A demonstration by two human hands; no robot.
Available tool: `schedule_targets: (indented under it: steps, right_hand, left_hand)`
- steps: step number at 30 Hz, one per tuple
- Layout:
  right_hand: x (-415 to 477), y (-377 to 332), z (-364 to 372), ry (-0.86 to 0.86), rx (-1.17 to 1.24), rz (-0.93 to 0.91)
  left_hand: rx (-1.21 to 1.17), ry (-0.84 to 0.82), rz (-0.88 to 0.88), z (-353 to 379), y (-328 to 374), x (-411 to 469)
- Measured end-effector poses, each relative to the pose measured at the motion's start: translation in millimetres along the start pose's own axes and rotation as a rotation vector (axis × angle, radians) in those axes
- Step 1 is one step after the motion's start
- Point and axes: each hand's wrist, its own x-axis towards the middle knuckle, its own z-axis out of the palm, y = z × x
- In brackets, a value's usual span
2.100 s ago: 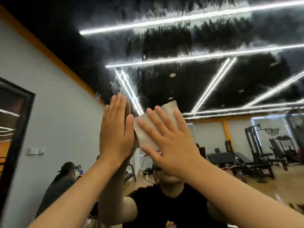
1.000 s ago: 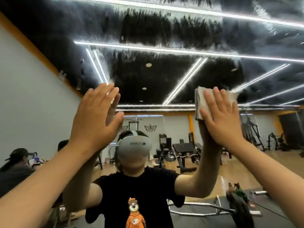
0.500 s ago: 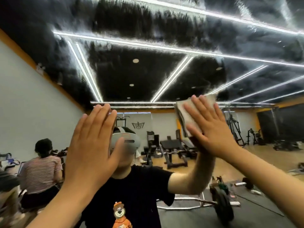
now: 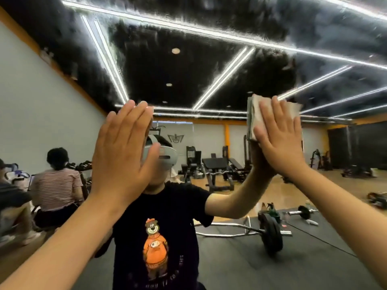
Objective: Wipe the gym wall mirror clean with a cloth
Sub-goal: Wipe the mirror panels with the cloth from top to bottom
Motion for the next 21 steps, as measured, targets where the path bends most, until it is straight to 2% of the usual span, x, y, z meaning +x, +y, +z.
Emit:
schedule_targets:
  steps: [2, 6, 12, 16, 21]
  right_hand:
    - [-41, -3, 8, -0.018, 0.017, 0.001]
    - [-106, -9, 22, -0.017, -0.006, 0.035]
    - [-113, -61, 37, 0.011, 0.044, 0.275]
    - [-96, -137, 44, 0.02, 0.016, 0.116]
    - [-115, -228, 62, -0.016, -0.002, -0.203]
  left_hand:
    - [-0.019, -0.025, -0.043, -3, 3, -24]
    - [0.07, -0.132, 0.009, -13, -5, -93]
    - [0.085, -0.182, -0.065, -13, -20, -124]
    - [0.045, -0.148, -0.055, -11, -21, -126]
    - [-0.05, -0.116, -0.066, -12, -24, -126]
